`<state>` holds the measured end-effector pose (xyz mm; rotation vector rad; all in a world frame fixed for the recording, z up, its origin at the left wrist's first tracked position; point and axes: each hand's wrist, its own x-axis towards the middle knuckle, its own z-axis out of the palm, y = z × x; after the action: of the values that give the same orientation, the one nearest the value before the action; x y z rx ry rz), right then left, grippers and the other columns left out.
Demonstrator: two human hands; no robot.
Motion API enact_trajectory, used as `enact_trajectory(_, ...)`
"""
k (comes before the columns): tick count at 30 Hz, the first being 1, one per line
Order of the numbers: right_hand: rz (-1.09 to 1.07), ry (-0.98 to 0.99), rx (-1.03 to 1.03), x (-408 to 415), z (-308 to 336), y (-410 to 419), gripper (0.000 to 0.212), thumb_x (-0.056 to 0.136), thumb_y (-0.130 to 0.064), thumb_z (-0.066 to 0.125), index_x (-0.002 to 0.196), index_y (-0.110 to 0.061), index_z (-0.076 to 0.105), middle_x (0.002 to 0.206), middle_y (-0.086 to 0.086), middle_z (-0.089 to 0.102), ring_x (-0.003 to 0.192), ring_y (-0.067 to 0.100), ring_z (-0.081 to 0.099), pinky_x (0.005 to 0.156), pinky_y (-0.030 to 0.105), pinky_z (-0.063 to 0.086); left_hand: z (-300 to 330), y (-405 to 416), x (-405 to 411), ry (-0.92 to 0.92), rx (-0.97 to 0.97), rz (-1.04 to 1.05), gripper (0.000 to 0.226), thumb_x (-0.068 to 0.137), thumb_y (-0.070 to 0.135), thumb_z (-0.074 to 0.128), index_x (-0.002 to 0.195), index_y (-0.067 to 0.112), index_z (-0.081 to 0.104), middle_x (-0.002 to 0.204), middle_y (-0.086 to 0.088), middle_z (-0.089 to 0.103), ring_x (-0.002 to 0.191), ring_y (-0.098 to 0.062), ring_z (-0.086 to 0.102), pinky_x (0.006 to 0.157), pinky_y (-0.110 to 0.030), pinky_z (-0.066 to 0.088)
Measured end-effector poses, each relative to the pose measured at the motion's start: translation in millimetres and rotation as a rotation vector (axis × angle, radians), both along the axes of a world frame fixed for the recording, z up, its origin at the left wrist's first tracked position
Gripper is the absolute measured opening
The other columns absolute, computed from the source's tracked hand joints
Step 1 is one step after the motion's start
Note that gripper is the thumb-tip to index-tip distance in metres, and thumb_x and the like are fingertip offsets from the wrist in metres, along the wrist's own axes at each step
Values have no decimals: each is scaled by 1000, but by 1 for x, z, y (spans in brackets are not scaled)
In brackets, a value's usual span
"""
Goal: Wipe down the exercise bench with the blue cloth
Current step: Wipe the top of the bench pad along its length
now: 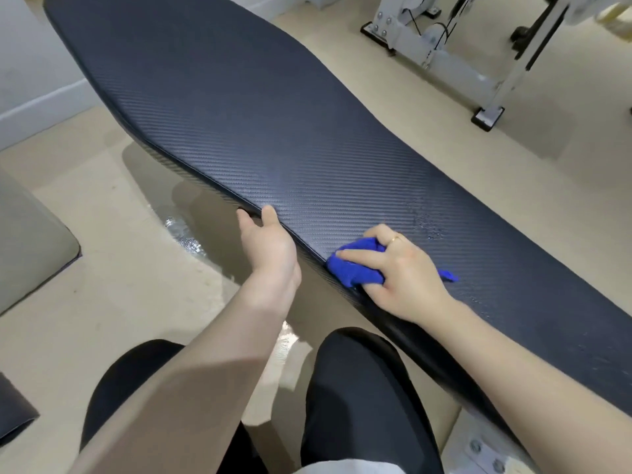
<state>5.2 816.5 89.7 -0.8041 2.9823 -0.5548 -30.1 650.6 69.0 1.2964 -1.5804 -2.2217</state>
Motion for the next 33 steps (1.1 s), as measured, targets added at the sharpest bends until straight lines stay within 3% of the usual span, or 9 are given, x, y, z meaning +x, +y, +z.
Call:
enact_trajectory(2, -14, -18, 27, -21, -1, -4, 46, 70, -25, 42, 107, -35, 67, 105, 6, 58, 86, 29, 57, 65, 27, 39, -1, -6, 2, -8, -17, 20, 62, 99, 22, 44, 152, 15, 11, 154, -1, 29, 140, -13, 32, 113, -24, 21)
enact_trajectory(7, -435, 56, 60, -102, -6, 2, 43, 79, -16, 49, 115, -38, 61, 116, 7, 48, 103, 32, 52, 75, 34, 45, 1, 27, 28, 23, -1, 6, 63, 100, 22, 38, 152, 18, 3, 156, 3, 25, 140, -9, 28, 102, -20, 19)
enact_trajectory(9, -332, 32, 71, -84, -3, 3, 45, 78, -16, 51, 117, -36, 60, 116, 8, 48, 101, 33, 51, 74, 34, 46, 5, 44, 37, 41, -6, -7, 70, 93, 20, 45, 152, 19, 6, 156, 1, 25, 140, -11, 29, 109, -21, 18)
enact_trajectory(11, -147, 38, 38, -47, -3, 11, 43, 75, -17, 55, 113, -35, 62, 107, 8, 52, 92, 33, 54, 69, 33, 47, 6, 58, 38, 47, -37, -33, 86, 76, 27, 53, 151, 19, 11, 157, -2, 22, 141, -18, 30, 118, -37, 22)
enact_trajectory(14, -5, 21, -24, -23, -4, 37, 37, 73, -19, 56, 105, -36, 65, 98, 4, 55, 86, 30, 56, 65, 29, 44, 19, 78, 31, -72, -167, -67, 89, 84, 20, 53, 152, 16, -5, 161, 3, 2, 147, -23, 12, 120, -37, 13)
enact_trajectory(16, -110, 44, -3, -60, -9, 46, 38, 74, -17, 55, 105, -37, 65, 102, 5, 55, 92, 30, 55, 69, 30, 43, 19, 87, 27, -150, -265, -45, 86, 89, 18, 50, 151, 14, -9, 161, 1, -3, 148, -23, 3, 117, -33, 8)
enact_trajectory(20, -345, 75, 22, -134, -14, 50, 43, 78, -15, 48, 113, -37, 62, 115, 8, 50, 104, 34, 50, 82, 38, 48, 11, 94, 23, -241, -463, -30, 83, 89, 25, 47, 151, 9, -4, 161, -5, 4, 146, -26, 10, 114, -38, 20)
enact_trajectory(28, -16, 12, -44, -62, -7, 81, 41, 71, -23, 48, 106, -34, 66, 99, 8, 55, 89, 32, 56, 71, 34, 49, 16, 101, 16, -408, -614, -19, 85, 87, 34, 48, 152, 7, 0, 160, -6, 11, 145, -27, 17, 110, -43, 29)
enact_trajectory(33, -270, 86, -38, -164, -16, 75, 45, 75, -10, 46, 110, -32, 65, 108, 13, 54, 96, 39, 54, 85, 39, 48, 9, 101, 13, -432, -666, 2, 85, 86, 37, 48, 152, 8, 3, 159, -5, 13, 144, -27, 20, 111, -43, 27)
